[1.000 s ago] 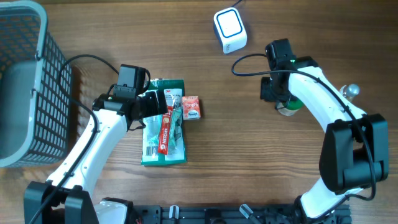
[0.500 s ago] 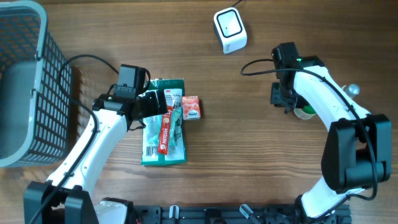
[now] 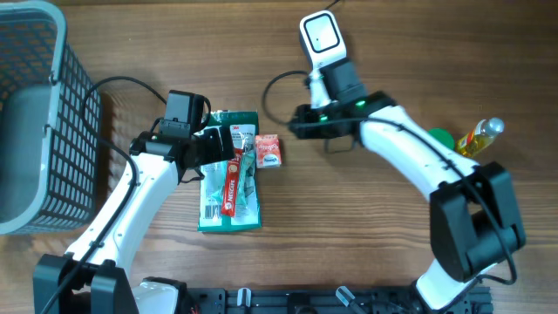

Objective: Scan the item barcode
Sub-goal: 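Reach the right gripper left to the red-and-white tissue pack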

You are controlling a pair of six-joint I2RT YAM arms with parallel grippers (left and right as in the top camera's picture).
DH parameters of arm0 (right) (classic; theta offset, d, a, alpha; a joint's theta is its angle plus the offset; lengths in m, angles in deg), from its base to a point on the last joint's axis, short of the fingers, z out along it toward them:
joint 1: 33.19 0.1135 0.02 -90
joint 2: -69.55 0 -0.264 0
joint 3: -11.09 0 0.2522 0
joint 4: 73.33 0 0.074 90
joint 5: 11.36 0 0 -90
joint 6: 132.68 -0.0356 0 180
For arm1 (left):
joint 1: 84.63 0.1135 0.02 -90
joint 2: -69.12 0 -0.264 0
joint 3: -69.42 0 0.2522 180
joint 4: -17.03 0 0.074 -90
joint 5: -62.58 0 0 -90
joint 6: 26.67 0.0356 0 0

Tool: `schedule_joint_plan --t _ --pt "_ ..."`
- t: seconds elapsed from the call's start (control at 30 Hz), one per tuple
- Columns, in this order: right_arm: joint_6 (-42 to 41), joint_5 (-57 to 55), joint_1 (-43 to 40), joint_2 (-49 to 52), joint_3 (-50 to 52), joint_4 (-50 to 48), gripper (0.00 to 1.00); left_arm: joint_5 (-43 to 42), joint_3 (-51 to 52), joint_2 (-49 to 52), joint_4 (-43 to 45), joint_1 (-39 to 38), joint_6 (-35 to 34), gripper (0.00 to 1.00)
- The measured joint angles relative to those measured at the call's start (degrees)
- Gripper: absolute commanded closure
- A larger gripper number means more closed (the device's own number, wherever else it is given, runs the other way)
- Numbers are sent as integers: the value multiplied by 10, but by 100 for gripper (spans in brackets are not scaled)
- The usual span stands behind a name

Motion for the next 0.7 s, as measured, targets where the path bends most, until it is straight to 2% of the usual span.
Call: schedule_joint_plan --t 0.2,0.47,0.7 --pt "-44 -51 72 32 0 -26 55 0 0 0 0 0 0 0" --pt "-55 -75 76 82 0 -35 56 0 0 0 0 0 0 0" --pt "-55 -75 76 85 0 -36 56 0 0 0 0 0 0 0"
